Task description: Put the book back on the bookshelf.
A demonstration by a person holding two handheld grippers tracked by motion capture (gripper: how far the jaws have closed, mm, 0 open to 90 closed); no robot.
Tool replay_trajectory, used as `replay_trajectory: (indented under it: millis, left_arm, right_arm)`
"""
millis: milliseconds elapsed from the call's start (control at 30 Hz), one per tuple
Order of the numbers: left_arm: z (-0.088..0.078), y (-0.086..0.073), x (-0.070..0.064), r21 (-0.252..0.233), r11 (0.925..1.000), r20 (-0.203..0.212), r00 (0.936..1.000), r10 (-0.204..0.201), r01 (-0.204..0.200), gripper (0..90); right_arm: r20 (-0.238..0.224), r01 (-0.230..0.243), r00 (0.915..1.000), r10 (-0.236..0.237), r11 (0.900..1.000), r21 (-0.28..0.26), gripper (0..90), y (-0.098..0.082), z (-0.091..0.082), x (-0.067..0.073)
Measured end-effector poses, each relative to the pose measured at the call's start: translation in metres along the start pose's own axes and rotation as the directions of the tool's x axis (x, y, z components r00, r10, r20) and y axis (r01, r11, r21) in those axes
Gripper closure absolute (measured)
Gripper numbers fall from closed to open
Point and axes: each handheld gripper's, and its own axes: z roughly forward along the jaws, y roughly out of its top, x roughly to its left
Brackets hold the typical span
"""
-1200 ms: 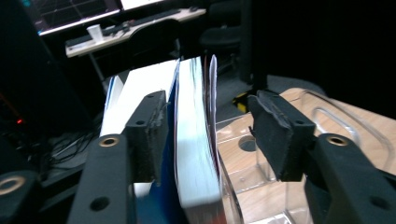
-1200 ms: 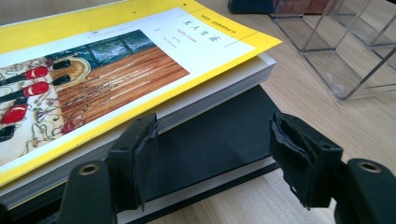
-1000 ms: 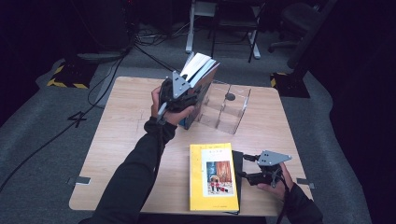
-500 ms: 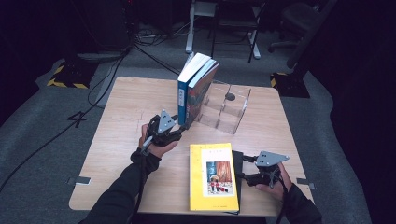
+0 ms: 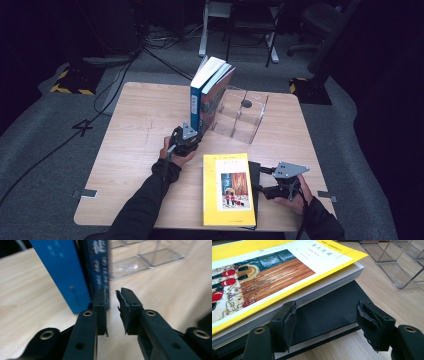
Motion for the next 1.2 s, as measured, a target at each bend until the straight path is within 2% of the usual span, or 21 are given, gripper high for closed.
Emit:
replay_trajectory:
  millis: [67,167,233,267,367,400,500,667,733,800,867,933,1100,1200]
  left_arm:
    - [0.003,0.002,0.002,0.002,0.9998,0.003,0.9998,0.019,-0.019,83.6]
    - [0.004,0.003,0.004,0.002,0.9996,-0.007,0.9996,0.028,-0.028,84.9]
    - [0.005,0.004,0.008,0.005,0.9998,-0.002,0.9999,0.017,-0.017,86.3]
    - [0.006,0.005,0.007,0.01,0.9998,-0.023,0.9996,0.017,-0.017,87.7]
    - [0.01,0.008,0.006,0.016,0.9998,-0.041,0.9991,0.01,-0.009,87.0]
    - [0.012,0.009,0.005,0.017,0.9998,-0.06,0.9981,0.013,-0.012,87.0]
    - [0.018,0.012,0.005,0.011,0.9998,-0.06,0.9981,-0.016,0.016,83.7]
    - [0.022,0.018,0.0,-0.003,1.0,-0.043,0.9991,-0.001,0.001,84.8]
    - [0.022,0.02,-0.002,-0.007,1.0,-0.048,0.9988,0.004,-0.004,84.1]
    - [0.02,0.023,-0.005,-0.028,0.9996,-0.036,0.9993,-0.005,0.004,81.3]
    - [0.017,0.024,-0.006,-0.021,0.9998,-0.035,0.9994,0.006,-0.006,78.7]
    - [0.013,0.023,-0.008,-0.022,0.9998,-0.015,0.9999,0.004,-0.004,75.8]
    - [-0.002,0.018,-0.011,-0.001,0.9994,0.019,0.9992,0.036,-0.036,66.0]
    - [-0.018,0.011,-0.013,0.006,0.9986,0.046,0.9975,0.053,-0.053,62.2]
  right_arm:
    - [0.0,0.0,1.0,0.0,1.0,0.002,33.4,0.0,0.0,0.0]
    - [-0.005,0.003,1.0,-0.003,1.0,0.005,33.4,0.0,0.001,0.001]
    - [-0.007,0.003,1.0,-0.003,1.0,0.006,33.4,-0.001,0.002,0.001]
    - [-0.007,0.003,1.0,-0.003,1.0,0.008,33.4,-0.001,0.002,0.0]
    - [-0.005,0.003,1.0,-0.003,1.0,0.008,33.6,-0.001,0.003,0.001]
    - [-0.006,0.003,1.0,-0.003,1.0,0.009,33.5,-0.001,0.003,0.001]
    - [-0.005,0.003,1.0,-0.003,1.0,0.008,33.5,-0.001,0.003,0.001]
    - [-0.002,0.0,1.0,0.0,1.0,0.006,33.4,-0.001,0.002,0.0]
    - [0.0,-0.003,1.0,0.003,1.0,0.004,33.5,-0.001,0.002,-0.001]
    - [-0.002,0.0,1.0,0.0,1.0,0.005,33.5,-0.001,0.001,0.0]
    - [-0.001,0.006,1.0,-0.006,1.0,0.005,33.5,-0.001,0.001,0.001]
    - [0.004,0.004,1.0,-0.004,1.0,0.004,33.5,-0.001,0.001,0.0]
    - [0.012,0.005,0.9999,-0.005,1.0,0.008,33.5,-0.001,-0.001,-0.001]
    - [0.016,0.001,0.9999,-0.001,1.0,0.005,33.6,0.001,-0.003,0.0]
